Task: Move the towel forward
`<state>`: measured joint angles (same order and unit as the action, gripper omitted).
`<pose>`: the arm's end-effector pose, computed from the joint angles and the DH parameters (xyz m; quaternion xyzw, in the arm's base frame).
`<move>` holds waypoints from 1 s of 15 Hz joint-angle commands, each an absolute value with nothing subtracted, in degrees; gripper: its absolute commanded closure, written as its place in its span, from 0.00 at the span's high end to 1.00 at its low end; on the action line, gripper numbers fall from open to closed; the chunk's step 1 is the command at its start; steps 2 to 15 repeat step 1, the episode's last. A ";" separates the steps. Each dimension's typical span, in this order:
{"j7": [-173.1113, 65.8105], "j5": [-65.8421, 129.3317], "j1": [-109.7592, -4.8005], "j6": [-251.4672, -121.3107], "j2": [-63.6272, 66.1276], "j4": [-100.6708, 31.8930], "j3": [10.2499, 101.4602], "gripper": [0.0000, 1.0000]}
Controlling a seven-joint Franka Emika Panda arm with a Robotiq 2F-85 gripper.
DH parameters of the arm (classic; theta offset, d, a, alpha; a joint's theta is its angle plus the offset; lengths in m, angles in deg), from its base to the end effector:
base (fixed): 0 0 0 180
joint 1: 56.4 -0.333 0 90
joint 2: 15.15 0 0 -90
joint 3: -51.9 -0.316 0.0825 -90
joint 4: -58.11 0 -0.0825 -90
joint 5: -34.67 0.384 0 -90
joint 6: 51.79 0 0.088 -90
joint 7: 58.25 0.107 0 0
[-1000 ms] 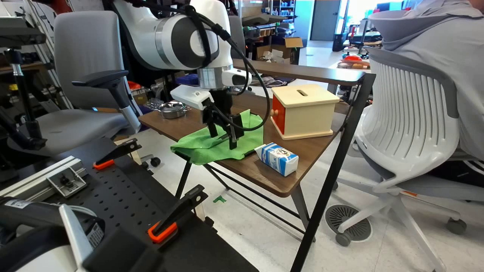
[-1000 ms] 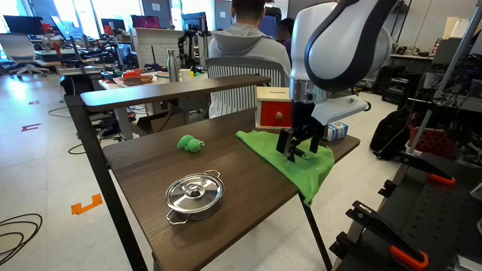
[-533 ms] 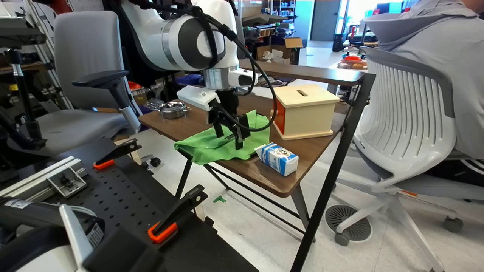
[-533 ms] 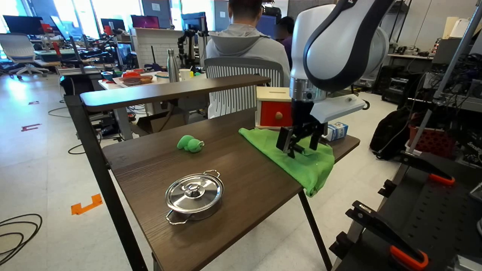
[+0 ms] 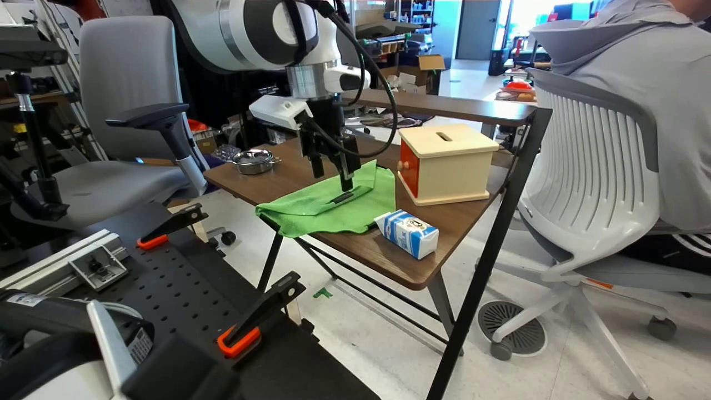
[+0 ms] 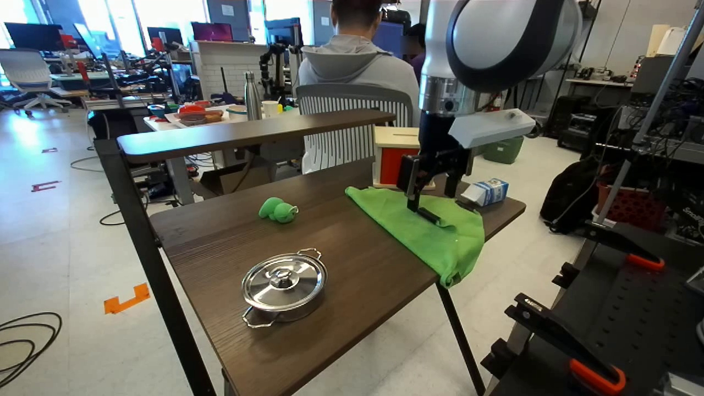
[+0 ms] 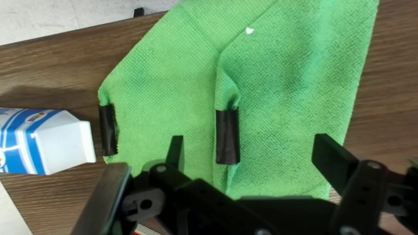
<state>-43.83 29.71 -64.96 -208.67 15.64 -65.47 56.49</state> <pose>0.5643 0.0414 0.1494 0.9980 -0.0456 0.0278 0.0342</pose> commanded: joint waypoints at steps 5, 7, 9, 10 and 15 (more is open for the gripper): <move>-44.02 29.92 -65.05 -208.59 15.98 -65.31 56.67 1.00; -44.02 29.92 -65.05 -208.59 15.98 -65.31 56.67 1.00; -44.02 29.92 -65.05 -208.59 15.98 -65.31 56.67 1.00; -44.02 29.92 -65.05 -208.59 15.98 -65.31 56.67 1.00; -44.02 29.92 -65.05 -208.59 15.98 -65.31 56.67 1.00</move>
